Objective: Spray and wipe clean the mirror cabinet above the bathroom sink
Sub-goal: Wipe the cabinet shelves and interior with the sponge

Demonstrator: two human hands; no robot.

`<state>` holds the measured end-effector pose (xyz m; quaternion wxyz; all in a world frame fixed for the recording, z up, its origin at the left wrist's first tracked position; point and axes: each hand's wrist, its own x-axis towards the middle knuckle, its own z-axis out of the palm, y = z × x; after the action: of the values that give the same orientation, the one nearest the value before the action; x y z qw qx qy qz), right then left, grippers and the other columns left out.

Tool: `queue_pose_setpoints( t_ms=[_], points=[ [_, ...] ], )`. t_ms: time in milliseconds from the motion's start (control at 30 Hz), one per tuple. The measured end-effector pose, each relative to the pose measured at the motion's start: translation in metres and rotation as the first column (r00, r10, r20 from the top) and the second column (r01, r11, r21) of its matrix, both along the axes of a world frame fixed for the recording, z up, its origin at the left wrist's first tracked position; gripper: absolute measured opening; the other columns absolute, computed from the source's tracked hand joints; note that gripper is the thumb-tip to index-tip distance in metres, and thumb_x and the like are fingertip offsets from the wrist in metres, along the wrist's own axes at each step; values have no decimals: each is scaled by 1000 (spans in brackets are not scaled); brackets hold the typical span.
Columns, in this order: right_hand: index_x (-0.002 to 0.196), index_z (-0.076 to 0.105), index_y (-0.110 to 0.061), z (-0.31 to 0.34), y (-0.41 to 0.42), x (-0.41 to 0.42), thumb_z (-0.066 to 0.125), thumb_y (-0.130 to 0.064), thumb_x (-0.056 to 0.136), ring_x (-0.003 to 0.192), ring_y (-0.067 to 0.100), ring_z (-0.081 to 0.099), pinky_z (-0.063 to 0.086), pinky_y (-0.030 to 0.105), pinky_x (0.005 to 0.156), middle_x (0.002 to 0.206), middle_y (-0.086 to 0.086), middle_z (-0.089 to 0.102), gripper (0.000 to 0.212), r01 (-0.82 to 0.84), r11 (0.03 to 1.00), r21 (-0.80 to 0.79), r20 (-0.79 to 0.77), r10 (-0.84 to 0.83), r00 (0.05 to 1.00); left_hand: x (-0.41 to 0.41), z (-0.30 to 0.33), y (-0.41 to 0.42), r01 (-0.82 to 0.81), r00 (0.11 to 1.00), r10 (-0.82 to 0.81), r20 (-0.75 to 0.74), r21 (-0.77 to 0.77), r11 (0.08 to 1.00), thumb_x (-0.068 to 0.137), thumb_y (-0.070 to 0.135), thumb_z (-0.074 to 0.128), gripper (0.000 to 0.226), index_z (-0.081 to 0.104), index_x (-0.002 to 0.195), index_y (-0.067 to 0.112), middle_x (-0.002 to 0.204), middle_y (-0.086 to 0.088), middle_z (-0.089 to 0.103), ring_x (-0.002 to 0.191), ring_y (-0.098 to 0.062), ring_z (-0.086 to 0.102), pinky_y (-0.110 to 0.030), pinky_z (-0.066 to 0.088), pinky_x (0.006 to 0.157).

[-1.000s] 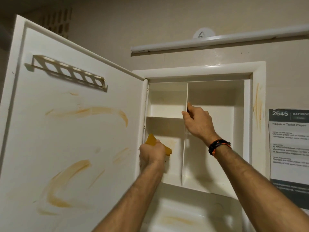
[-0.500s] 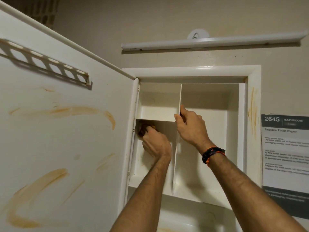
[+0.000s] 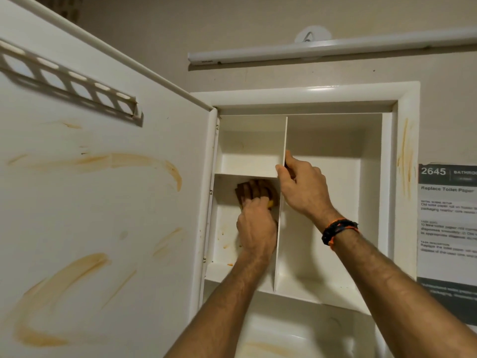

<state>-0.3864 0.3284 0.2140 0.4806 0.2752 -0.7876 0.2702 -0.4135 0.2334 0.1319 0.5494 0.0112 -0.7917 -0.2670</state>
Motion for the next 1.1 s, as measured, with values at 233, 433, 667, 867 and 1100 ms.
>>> queue_pose_setpoints(
  t_ms=[233, 433, 667, 867, 1100],
  points=[
    [126, 54, -14, -1, 0, 1, 40, -33, 102, 74, 24, 51, 40, 32, 67, 67, -7, 50, 34, -9, 1000, -16, 6, 10, 1000, 7, -5, -30, 8, 1000, 4, 24, -475, 880, 90, 7, 57, 42, 55, 130, 18, 117, 0, 63, 107, -19, 55, -33, 53, 75],
    [121, 56, -14, -1, 1, 6, 40, -32, 102, 75, 26, 52, 42, 33, 68, 67, -6, 51, 31, -29, 999, -19, 23, 29, 999, 9, -9, -56, -98, 982, 172, 82, -556, 825, 90, 12, 63, 60, 39, 144, 15, 141, -6, 48, 129, -25, 44, -35, 49, 95],
    [123, 54, -12, 0, 1, 8, 39, -32, 103, 75, 24, 54, 45, 33, 71, 72, -3, 54, 32, -31, 999, 8, 46, 31, 998, 4, -18, -55, -181, 950, 241, 199, -277, 944, 88, 2, 62, 75, 23, 151, 10, 156, -13, 27, 148, -33, 16, -40, 14, 121],
    [120, 54, -12, 0, 1, 11, 39, -31, 103, 75, 25, 55, 45, 34, 70, 74, -1, 55, 29, -32, 999, 6, 71, 31, 997, 9, -35, -43, -109, 971, 122, 208, -70, 992, 89, -11, 48, 84, 5, 156, 16, 165, -6, 3, 152, -25, 0, -32, 28, 116],
    [123, 53, -14, -1, 0, 8, 39, -31, 103, 78, 27, 53, 38, 32, 69, 74, -2, 55, 30, -8, 1000, -5, 70, 8, 998, 16, -35, -5, 31, 980, 2, 198, -162, 986, 86, -12, 51, 90, 5, 156, 20, 165, -1, -1, 151, -25, -3, -38, 33, 113]
  ],
)
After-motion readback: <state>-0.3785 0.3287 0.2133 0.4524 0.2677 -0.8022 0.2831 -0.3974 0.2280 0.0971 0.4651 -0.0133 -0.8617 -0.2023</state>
